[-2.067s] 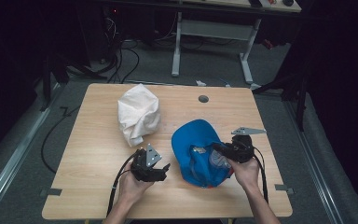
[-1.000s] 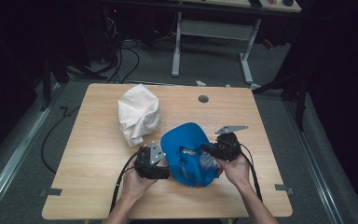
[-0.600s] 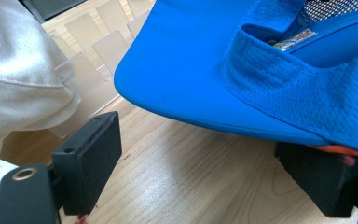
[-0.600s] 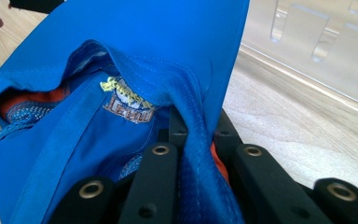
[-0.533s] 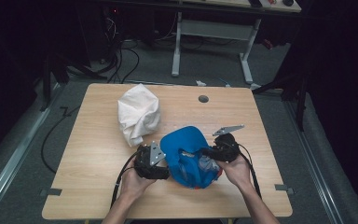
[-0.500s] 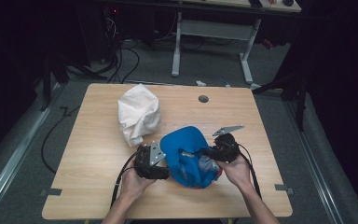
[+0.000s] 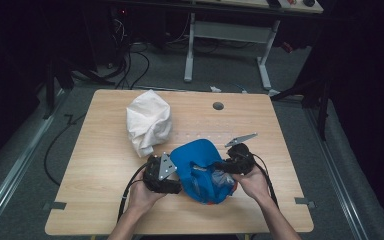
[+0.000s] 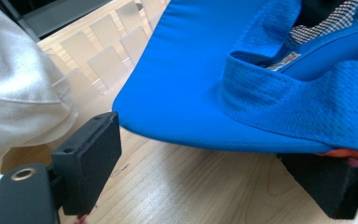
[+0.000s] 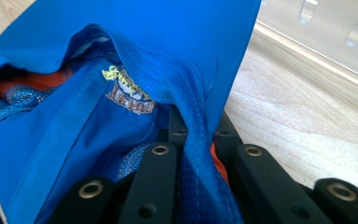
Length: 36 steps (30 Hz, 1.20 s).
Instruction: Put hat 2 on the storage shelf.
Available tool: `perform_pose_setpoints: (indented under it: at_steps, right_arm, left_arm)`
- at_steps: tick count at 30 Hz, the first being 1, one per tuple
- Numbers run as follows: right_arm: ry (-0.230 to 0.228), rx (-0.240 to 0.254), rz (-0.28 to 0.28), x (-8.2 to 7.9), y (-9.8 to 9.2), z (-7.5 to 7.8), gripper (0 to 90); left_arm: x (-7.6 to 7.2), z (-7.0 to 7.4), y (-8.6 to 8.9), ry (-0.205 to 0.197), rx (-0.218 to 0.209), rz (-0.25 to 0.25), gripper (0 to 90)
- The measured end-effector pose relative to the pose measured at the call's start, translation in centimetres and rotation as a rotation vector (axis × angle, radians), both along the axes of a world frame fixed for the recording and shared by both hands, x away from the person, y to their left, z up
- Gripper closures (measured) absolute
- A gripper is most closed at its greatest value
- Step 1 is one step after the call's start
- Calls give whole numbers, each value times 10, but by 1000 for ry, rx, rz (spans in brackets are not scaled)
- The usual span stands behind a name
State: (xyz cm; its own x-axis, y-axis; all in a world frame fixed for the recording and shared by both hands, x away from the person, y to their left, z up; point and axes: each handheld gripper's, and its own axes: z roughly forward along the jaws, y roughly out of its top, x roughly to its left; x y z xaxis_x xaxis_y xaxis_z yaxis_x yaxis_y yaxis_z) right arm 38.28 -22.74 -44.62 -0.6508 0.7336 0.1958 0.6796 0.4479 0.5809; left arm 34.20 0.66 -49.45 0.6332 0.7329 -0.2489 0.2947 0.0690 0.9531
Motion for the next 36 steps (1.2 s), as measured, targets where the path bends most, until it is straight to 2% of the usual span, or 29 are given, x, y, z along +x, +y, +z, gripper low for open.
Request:
perform_pose_setpoints:
  at_steps: [5,9,13,15,26,30,33,36]
  right_arm:
    - [18,-8,20,1,2,1,829]
    - [26,20,32,3,1,1,828]
    - [37,62,44,5,-2,1,825]
    - [51,77,51,7,-3,1,823]
    - [87,145,51,15,-10,0,820]
    - [96,166,51,18,-13,-1,822]
    - [105,225,62,20,-14,-2,836]
    - [95,229,49,21,-13,-2,845]
  left_arm:
    - [-3,-1,-2,-18,29,-14,147]
    - [-3,1,1,-24,35,-22,181]
    - [-4,4,4,-45,36,-40,262]
    - [-7,6,3,-52,20,-57,341]
    - [-12,11,0,-65,58,-132,590]
    - [-12,15,-1,-62,54,-155,664]
    - [-12,18,-2,-53,55,-172,714]
    - [-12,19,-2,-34,42,-192,746]
